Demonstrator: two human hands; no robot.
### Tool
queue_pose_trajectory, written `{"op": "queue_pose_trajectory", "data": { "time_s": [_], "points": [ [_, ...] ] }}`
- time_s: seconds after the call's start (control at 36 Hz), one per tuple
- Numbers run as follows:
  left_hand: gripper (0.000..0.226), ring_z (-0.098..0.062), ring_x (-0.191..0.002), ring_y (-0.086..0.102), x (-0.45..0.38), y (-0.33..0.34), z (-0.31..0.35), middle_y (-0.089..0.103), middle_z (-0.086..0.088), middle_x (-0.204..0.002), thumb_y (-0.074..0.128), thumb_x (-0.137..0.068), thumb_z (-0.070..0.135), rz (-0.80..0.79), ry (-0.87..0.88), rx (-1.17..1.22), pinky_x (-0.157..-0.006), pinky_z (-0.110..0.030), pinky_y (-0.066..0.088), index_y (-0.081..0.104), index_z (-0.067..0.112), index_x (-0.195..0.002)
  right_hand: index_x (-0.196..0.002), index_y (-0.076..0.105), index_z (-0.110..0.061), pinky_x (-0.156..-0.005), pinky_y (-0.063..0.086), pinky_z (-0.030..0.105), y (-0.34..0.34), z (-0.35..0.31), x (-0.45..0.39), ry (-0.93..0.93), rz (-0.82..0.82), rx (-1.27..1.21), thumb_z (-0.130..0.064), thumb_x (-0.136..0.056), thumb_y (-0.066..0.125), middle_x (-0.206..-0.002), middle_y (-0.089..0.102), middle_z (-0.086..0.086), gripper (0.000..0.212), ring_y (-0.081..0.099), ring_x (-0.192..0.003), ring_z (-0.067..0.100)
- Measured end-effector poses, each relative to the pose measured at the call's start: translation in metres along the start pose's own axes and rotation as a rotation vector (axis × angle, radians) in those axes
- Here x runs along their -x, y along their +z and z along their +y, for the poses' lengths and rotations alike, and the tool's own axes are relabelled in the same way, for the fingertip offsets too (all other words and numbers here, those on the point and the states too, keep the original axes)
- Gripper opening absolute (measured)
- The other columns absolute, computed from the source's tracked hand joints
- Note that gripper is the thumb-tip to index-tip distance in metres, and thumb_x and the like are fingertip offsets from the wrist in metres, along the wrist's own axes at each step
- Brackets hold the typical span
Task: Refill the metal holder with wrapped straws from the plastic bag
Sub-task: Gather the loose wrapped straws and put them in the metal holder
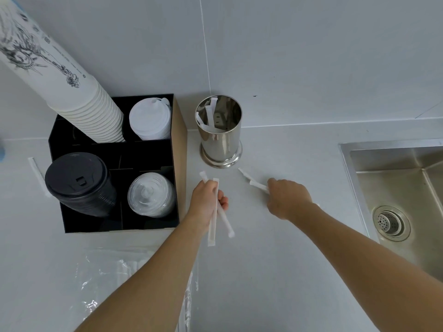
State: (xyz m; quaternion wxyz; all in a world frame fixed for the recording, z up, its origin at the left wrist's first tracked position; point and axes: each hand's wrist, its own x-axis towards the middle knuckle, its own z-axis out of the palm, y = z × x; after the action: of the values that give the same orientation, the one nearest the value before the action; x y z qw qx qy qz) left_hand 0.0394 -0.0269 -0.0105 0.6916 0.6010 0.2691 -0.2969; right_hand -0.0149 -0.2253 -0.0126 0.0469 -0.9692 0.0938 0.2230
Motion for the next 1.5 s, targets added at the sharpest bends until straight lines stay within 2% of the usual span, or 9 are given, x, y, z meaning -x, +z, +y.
{"op": "queue_pose_trajectory", "data": {
  "time_s": [0.11, 0.36, 0.5, 0.72, 0.83, 1.11, 1.22, 1.31, 1.5],
  "points": [
    [0.019, -0.009, -0.035, 0.04, 0.0, -0.001, -0.004, 0.047, -0.001, -0.06, 0.05, -0.095, 0.022, -0.009, 0.009, -0.139, -0.035, -0.019, 0.033, 0.045, 0.014, -0.079, -0.09, 0.041, -0.02, -0.059, 0.038, 0.031, 0.0, -0.001, 0.0, -0.016, 0.0, 0.02, -0.016, -0.086, 0.047, -0.07, 0.043, -0.005, 0.008, 0.051, -0.067, 0.019],
    [0.015, -0.008, -0.036, 0.022, 0.007, 0.001, -0.002, 0.026, 0.011, -0.044, 0.061, -0.09, 0.027, -0.083, -0.011, -0.151, -0.034, -0.02, 0.023, 0.063, 0.017, -0.079, -0.09, 0.035, -0.022, -0.049, 0.033, 0.029, 0.002, 0.002, 0.006, -0.025, 0.055, -0.113, -0.03, -0.092, 0.04, -0.064, 0.049, -0.004, 0.01, 0.046, -0.053, 0.013],
    [0.052, -0.011, -0.037, 0.022, 0.009, 0.009, 0.005, 0.023, 0.009, -0.043, 0.061, -0.087, 0.029, -0.028, 0.055, -0.177, -0.038, -0.022, 0.024, 0.03, 0.025, -0.045, -0.082, 0.046, -0.018, -0.047, 0.035, 0.028, 0.002, 0.001, 0.009, 0.01, 0.091, -0.437, -0.024, -0.093, 0.045, -0.062, 0.053, 0.0, 0.012, 0.048, -0.051, 0.018],
    [0.047, -0.013, -0.044, 0.021, 0.025, 0.022, 0.017, 0.022, 0.009, -0.043, 0.058, -0.07, 0.038, -0.089, 0.331, -0.266, -0.049, -0.029, 0.021, 0.024, 0.025, -0.04, -0.052, 0.029, -0.022, -0.044, 0.023, 0.023, -0.007, -0.013, 0.022, 0.043, 0.235, -0.982, -0.05, -0.095, 0.044, -0.048, 0.028, -0.011, 0.054, 0.024, -0.044, 0.008],
    [0.047, -0.012, -0.047, 0.022, 0.034, 0.025, 0.018, 0.023, 0.007, -0.046, 0.056, -0.079, 0.04, -0.154, 0.482, -0.292, -0.044, -0.023, 0.022, 0.022, 0.023, -0.051, -0.068, 0.041, -0.006, -0.048, 0.032, 0.029, -0.01, -0.017, 0.03, 0.041, 0.345, -1.002, -0.063, -0.089, 0.035, -0.057, 0.038, -0.003, 0.061, 0.033, -0.048, 0.011],
    [0.062, -0.011, -0.055, 0.044, 0.036, 0.02, 0.0, 0.043, -0.024, -0.059, 0.05, -0.089, 0.046, -0.192, 0.671, -0.398, -0.054, -0.014, 0.039, 0.041, -0.01, -0.063, -0.072, 0.047, -0.014, -0.055, 0.043, 0.036, -0.012, -0.018, 0.033, 0.051, 0.351, -0.937, -0.038, -0.096, 0.052, -0.063, 0.047, 0.002, 0.035, 0.043, -0.055, 0.016],
    [0.063, -0.005, -0.053, 0.046, 0.034, 0.011, -0.012, 0.05, -0.011, -0.058, 0.049, -0.087, 0.05, -0.185, 0.675, -0.465, -0.055, -0.017, 0.036, 0.045, -0.01, -0.07, -0.077, 0.053, -0.008, -0.058, 0.048, 0.042, -0.014, -0.019, 0.035, 0.058, 0.367, -0.88, -0.036, -0.096, 0.054, -0.069, 0.055, 0.013, 0.034, 0.047, -0.057, 0.019],
    [0.06, -0.023, -0.061, 0.048, 0.033, 0.003, -0.022, 0.054, -0.025, -0.071, 0.047, -0.088, 0.051, -0.133, 0.693, -0.532, -0.059, -0.02, 0.04, 0.049, -0.007, -0.074, -0.074, 0.051, -0.011, -0.058, 0.048, 0.043, -0.014, -0.02, 0.036, 0.043, 0.382, -0.889, -0.035, -0.097, 0.053, -0.07, 0.056, 0.015, 0.034, 0.049, -0.058, 0.021],
    [0.044, -0.018, -0.087, 0.058, 0.035, -0.008, -0.024, 0.06, 0.002, -0.085, 0.044, -0.093, 0.051, -0.045, 0.73, -0.802, -0.078, -0.031, 0.047, 0.062, 0.012, -0.081, -0.079, 0.057, -0.007, -0.062, 0.052, 0.044, -0.011, -0.021, 0.034, 0.084, 0.285, -0.89, -0.042, -0.095, 0.052, -0.074, 0.061, 0.015, 0.038, 0.059, -0.065, 0.032]
  ]
}}
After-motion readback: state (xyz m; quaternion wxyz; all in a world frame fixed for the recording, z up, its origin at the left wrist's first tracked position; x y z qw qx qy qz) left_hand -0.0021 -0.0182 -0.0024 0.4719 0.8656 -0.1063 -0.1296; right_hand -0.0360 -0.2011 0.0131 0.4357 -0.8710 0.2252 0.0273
